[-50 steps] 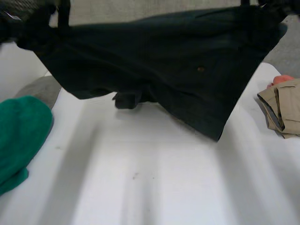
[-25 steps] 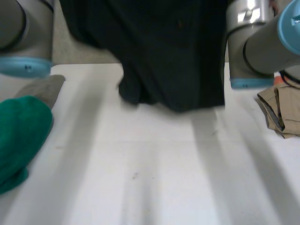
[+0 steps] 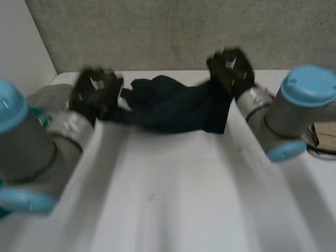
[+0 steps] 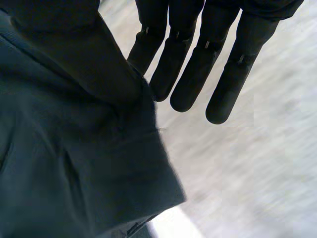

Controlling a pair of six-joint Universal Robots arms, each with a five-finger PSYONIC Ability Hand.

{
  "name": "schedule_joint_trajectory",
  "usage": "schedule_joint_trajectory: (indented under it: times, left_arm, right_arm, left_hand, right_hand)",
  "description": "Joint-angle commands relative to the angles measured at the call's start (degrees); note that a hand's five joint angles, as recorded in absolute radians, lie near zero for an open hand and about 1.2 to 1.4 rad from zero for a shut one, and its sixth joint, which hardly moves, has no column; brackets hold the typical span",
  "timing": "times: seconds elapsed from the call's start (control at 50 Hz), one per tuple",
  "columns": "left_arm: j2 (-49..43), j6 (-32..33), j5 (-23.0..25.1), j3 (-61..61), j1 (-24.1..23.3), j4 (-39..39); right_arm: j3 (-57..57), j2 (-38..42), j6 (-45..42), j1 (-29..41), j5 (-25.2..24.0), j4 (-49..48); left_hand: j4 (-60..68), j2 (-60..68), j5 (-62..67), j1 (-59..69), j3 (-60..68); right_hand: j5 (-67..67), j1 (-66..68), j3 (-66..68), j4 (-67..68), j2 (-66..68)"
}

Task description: Fold the laundry.

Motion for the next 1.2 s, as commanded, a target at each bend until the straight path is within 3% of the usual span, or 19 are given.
schedule_joint_trajectory:
  times: [0.02,0.16,0.26,0.32,0.52,0.56,0.6,0.62,0.64,0.72,0.8,0.86,1.0,1.2]
  left_arm:
    - [1.84,4.11,-1.11,-9.26,-2.62,-6.80]
    - [6.86,5.78,-1.47,-10.41,-2.80,-24.11]
    - [10.20,9.46,-1.03,-11.64,-3.85,-44.04]
    - [11.78,10.26,0.72,-11.82,-4.20,-47.87]
    - [10.65,8.86,-0.14,-8.39,-3.33,-37.42]
    - [9.33,7.72,-0.59,-7.42,-2.36,-34.87]
    - [8.54,7.19,-0.85,-6.81,-1.92,-33.64]
    - [7.84,6.84,-1.03,-6.20,-1.40,-32.16]
    - [7.57,6.66,-0.85,-5.84,-0.96,-31.18]
    - [4.85,5.26,-0.33,-3.56,2.47,-23.55]
    - [0.37,1.75,2.13,-1.80,5.72,-14.58]
    - [-4.80,-1.59,8.17,0.21,7.74,-9.14]
    - [-16.84,-4.76,19.52,7.59,11.70,-5.42]
    - [-28.81,-2.48,17.61,17.71,11.88,-6.04]
  right_arm:
    - [8.96,-2.33,-6.41,0.75,-2.67,11.59]
    - [15.03,-9.79,-13.97,1.28,-1.62,31.37]
    - [22.48,-16.29,-21.78,0.93,5.22,51.37]
    - [26.00,-19.37,-25.57,0.93,5.95,52.32]
    - [29.01,-20.44,-20.58,2.16,3.13,41.41]
    - [28.83,-20.09,-18.13,2.25,3.31,39.66]
    - [28.83,-19.91,-17.15,2.07,3.48,38.78]
    - [29.01,-19.82,-16.45,1.81,3.48,37.38]
    - [29.18,-19.82,-16.18,1.72,3.48,36.84]
    - [30.32,-19.65,-15.65,1.63,3.49,33.15]
    - [31.29,-19.12,-15.47,1.98,3.66,31.39]
    - [31.73,-18.51,-15.12,2.42,3.57,30.78]
    - [31.91,-17.45,-13.72,2.42,3.57,29.63]
    - [31.91,-16.48,-13.10,1.90,3.57,28.31]
  left_hand:
    - [11.11,11.24,12.58,13.17,11.52]
    - [11.11,11.24,12.58,13.17,11.52]
    - [11.11,11.24,12.58,13.17,11.52]
    - [11.11,11.24,12.58,13.17,11.52]
    - [8.95,9.07,10.41,11.01,9.35]
    - [-9.30,-9.17,-7.83,-7.24,-8.89]
    - [-36.50,-36.37,-35.03,-34.44,-36.09]
    - [-56.12,-56.00,-54.66,-54.06,-55.71]
    - [-58.89,-58.76,-57.42,-56.83,-58.48]
    - [-56.52,-56.40,-55.06,-54.46,-56.12]
    - [-39.21,-39.08,-37.74,-37.15,-38.80]
    - [-25.75,-25.63,-24.29,-23.69,-25.34]
    - [-16.45,-16.33,-14.99,-14.39,-16.05]
    - [-17.46,-17.34,-16.00,-15.40,-17.06]
  right_hand:
    - [11.48,16.94,11.43,11.20,12.05]
    - [11.48,16.94,11.43,11.20,12.05]
    - [11.48,16.94,11.43,11.20,12.05]
    - [11.48,16.94,11.43,11.20,12.05]
    - [11.48,16.94,11.43,11.20,12.05]
    - [11.48,16.94,11.43,11.20,12.05]
    - [11.48,16.94,11.43,11.20,12.05]
    - [11.48,16.94,11.43,11.20,12.05]
    - [11.48,16.94,11.43,11.20,12.05]
    - [11.48,16.94,11.43,11.20,12.05]
    - [11.48,16.94,11.43,11.20,12.05]
    - [11.48,16.94,11.43,11.20,12.05]
    - [11.48,16.94,11.43,11.20,12.05]
    - [11.48,16.94,11.43,11.20,12.05]
